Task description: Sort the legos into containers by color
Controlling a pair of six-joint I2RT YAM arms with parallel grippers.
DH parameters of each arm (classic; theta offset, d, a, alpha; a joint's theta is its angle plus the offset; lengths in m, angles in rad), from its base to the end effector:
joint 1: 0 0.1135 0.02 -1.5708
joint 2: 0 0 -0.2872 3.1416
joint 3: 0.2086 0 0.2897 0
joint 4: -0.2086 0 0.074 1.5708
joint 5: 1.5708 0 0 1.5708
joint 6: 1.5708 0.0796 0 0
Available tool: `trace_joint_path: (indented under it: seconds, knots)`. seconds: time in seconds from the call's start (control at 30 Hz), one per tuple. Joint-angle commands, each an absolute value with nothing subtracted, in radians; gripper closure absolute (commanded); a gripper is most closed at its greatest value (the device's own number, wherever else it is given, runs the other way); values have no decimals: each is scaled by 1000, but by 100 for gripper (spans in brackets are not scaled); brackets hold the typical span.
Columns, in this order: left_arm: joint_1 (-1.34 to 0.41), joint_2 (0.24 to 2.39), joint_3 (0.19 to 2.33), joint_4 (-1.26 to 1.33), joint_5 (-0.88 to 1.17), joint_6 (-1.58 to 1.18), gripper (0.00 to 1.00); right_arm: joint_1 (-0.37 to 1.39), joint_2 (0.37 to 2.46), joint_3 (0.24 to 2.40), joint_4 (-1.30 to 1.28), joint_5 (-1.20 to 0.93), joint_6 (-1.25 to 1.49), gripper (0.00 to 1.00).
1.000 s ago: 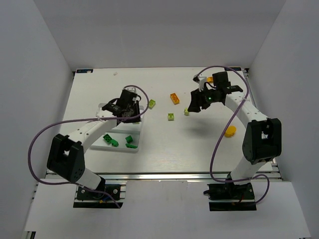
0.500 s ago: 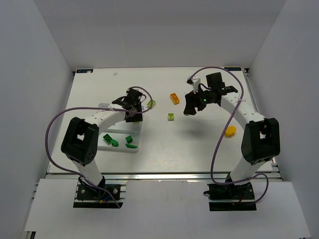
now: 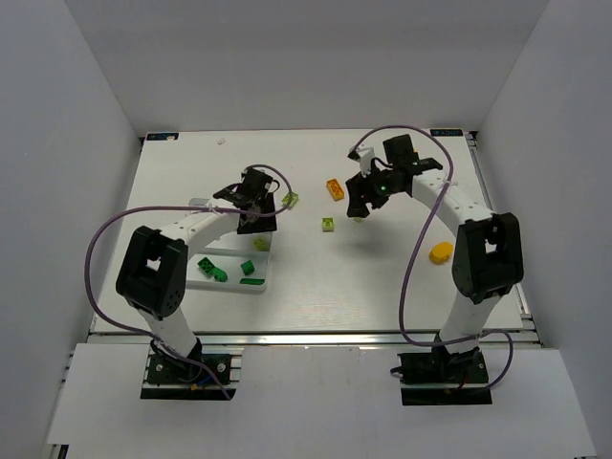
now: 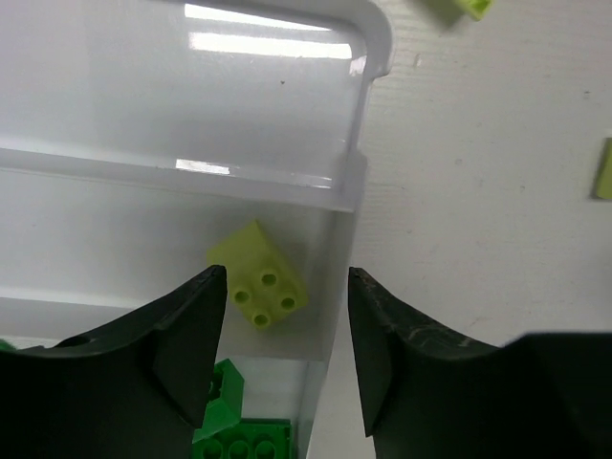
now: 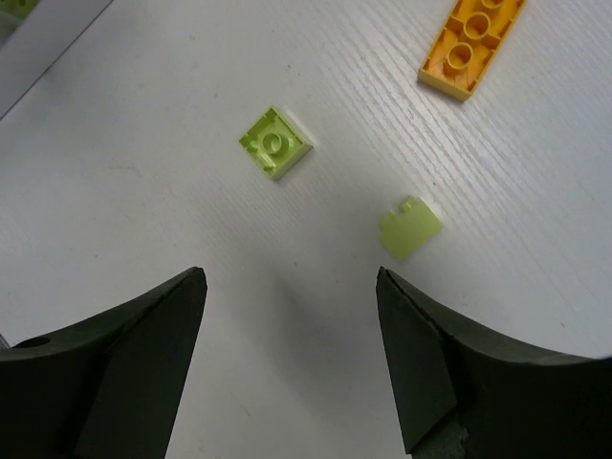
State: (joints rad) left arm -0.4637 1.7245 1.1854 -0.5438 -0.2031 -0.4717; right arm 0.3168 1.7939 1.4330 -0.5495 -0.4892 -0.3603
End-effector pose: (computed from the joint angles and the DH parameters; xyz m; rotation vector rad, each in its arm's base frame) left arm 0.3732 -0.1687 0.1691 -0.0768 2.6162 -0.0556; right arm 0.4239 0.1783 0.2357 -0.9961 2.2074 0.5841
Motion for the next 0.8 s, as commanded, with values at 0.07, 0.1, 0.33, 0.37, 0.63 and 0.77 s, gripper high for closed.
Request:
trace_joint_path:
  seconds: [0.07, 0.1, 0.33, 0.37, 0.63, 0.77]
  knots:
    - [-457, 1542, 1233, -516, -170, -511, 51, 385, 1859, 1531, -563, -370, -338, 25]
    - [-457, 1517, 1226, -505, -158, -518, 54, 391, 1882, 1542, -548, -320, -275, 26]
    - [-457, 1347, 1096, -433, -84, -620, 38, 411, 1939, 1598, -525, -5, -175, 32]
    - [-457, 1330, 1080, -431, -81, -627, 38, 411, 1948, 1601, -528, 46, -164, 32]
    - [-457, 1197, 973, -436, -97, -678, 37, 405, 2045, 1644, -606, -29, -72, 32]
    - [-457, 1177, 969, -449, -103, -676, 36, 408, 2086, 1681, -621, -69, -35, 32]
